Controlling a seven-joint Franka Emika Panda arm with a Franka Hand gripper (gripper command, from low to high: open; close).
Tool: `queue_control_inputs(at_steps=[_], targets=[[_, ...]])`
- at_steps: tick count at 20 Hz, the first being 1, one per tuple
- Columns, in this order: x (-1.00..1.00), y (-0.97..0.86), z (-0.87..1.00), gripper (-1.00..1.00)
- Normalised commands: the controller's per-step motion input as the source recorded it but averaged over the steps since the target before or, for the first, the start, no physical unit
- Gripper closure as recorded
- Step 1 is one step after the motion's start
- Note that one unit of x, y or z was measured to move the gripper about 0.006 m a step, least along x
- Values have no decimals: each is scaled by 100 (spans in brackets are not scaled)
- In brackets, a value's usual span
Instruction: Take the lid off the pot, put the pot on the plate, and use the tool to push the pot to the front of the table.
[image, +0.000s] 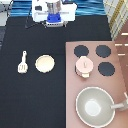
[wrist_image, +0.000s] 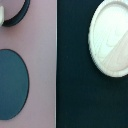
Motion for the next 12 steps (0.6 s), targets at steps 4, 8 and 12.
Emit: queue_control_inputs(at_steps=[4, 8, 12], targets=[[26, 7, 11, -100], [74, 39, 62, -100], [96, 44, 77, -100]])
